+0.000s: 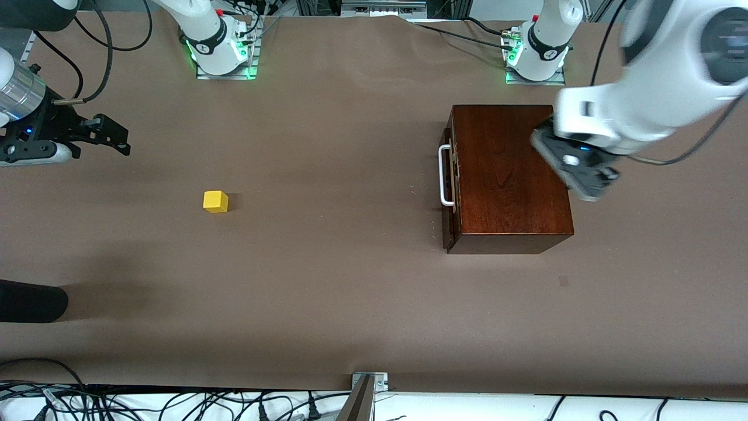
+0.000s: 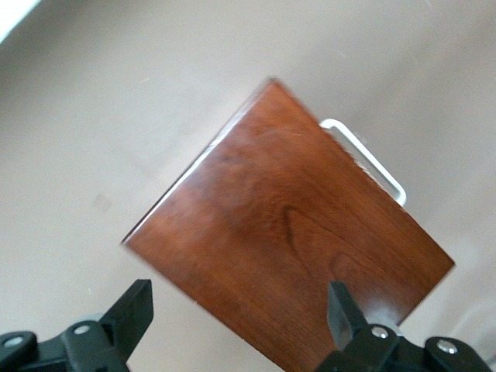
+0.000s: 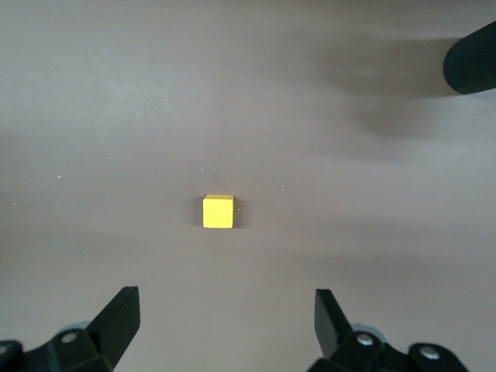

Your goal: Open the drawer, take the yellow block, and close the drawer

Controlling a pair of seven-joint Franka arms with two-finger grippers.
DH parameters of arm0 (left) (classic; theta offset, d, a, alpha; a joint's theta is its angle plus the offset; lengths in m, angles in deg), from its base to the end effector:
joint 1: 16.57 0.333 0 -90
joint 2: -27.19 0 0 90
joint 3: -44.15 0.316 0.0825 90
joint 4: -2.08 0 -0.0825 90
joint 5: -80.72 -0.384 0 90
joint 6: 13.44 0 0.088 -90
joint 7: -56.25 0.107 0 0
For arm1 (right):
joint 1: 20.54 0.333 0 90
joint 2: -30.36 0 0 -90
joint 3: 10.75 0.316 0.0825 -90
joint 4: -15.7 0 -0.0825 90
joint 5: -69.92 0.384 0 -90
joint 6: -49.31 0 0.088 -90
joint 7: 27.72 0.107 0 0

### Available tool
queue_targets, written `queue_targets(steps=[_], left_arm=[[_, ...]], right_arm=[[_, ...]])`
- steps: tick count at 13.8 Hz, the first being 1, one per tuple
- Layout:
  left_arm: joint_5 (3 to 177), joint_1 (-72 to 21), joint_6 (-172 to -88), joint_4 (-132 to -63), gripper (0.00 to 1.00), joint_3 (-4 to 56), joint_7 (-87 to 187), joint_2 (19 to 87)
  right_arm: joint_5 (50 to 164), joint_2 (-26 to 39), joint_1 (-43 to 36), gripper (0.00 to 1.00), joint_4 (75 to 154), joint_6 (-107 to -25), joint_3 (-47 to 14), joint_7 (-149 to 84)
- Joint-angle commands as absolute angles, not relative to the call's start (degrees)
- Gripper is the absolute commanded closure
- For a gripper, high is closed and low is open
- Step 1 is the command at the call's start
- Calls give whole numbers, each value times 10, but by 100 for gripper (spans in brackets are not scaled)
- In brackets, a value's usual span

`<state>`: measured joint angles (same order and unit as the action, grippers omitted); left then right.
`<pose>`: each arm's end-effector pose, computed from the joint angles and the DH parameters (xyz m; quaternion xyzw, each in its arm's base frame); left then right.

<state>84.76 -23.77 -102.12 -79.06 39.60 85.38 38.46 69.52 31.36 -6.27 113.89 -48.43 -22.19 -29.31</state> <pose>0.5971 -0.1272 0.5813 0.9360 -0.3479 -0.0253 0.0474 0.5568 0.0260 0.5778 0.9992 0.0390 0.0046 0.0017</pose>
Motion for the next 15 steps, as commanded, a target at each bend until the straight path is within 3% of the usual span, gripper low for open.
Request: queue_targets(steps=[1,7,15], left_arm=[[871,-232,-1111,-914,0,425,732,289],[817,-196,-1094,-978,0,496,534,238],[776,-175,-1066,-964,0,456,531,259]], right_arm=[[697,309,-65,0,1125,-475,-219,-302],[696,309,-65,0,1126,-476,-219,-302],[695,309,-64,0,1125,-481,-217,-302]])
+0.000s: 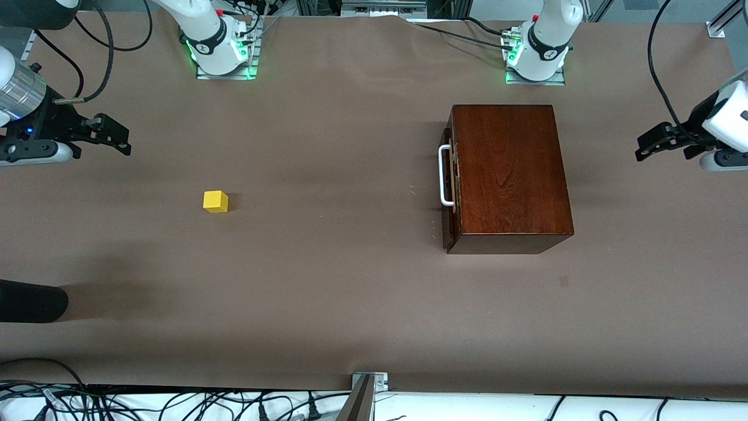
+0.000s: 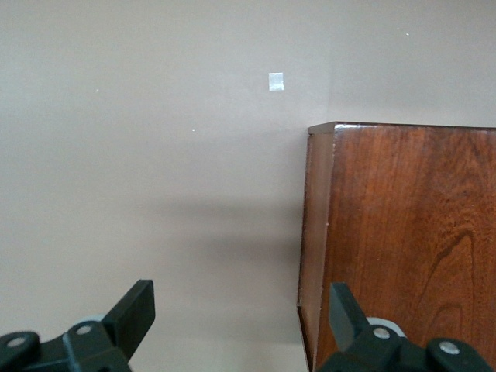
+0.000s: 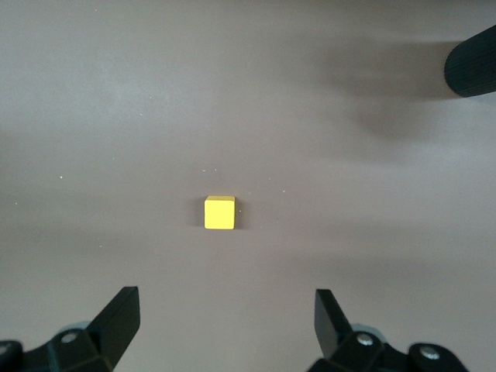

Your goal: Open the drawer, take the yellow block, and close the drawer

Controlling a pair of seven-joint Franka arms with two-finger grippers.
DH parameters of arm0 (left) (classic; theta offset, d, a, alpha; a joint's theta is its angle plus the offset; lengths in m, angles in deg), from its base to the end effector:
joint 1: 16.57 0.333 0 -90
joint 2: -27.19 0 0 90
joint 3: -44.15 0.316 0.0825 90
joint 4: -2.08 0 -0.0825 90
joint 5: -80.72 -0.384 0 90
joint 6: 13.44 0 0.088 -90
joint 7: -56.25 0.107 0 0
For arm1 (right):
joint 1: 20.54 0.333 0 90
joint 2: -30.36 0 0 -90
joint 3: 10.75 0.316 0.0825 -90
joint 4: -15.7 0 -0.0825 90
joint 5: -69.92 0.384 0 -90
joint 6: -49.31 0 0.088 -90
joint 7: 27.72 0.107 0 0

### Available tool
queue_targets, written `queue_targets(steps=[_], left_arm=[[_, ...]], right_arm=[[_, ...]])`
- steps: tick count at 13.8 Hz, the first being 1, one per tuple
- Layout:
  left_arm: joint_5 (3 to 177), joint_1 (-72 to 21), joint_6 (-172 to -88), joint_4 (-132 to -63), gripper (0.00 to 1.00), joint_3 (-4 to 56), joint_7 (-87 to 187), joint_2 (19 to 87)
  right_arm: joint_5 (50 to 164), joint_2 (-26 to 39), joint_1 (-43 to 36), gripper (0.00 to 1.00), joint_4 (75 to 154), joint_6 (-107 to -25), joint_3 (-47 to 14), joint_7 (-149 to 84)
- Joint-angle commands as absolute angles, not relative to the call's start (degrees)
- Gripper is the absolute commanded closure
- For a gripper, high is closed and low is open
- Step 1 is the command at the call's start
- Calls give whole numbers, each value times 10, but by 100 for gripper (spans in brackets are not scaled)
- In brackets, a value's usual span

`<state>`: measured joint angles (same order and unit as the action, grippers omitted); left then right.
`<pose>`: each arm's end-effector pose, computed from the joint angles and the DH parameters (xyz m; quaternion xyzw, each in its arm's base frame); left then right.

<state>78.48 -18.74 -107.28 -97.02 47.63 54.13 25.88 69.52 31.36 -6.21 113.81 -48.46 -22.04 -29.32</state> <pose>0.5471 0.0168 0.5677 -0.9988 -0.0279 0.0343 0.0190 0.5568 0.0281 0.5786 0.9991 0.0409 0.0056 0.0017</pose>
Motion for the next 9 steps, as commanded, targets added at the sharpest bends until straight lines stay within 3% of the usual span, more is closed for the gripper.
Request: queue_targets(steps=[1,9], left_arm=[[777,-175,-1067,-963,0,456,529,260],[815,-161,-1070,-958,0,426,511,257]], right_arm=[[694,309,-64,0,1125,-481,-217,-302],[695,310,-62,0,1125,-482,-216,-302]])
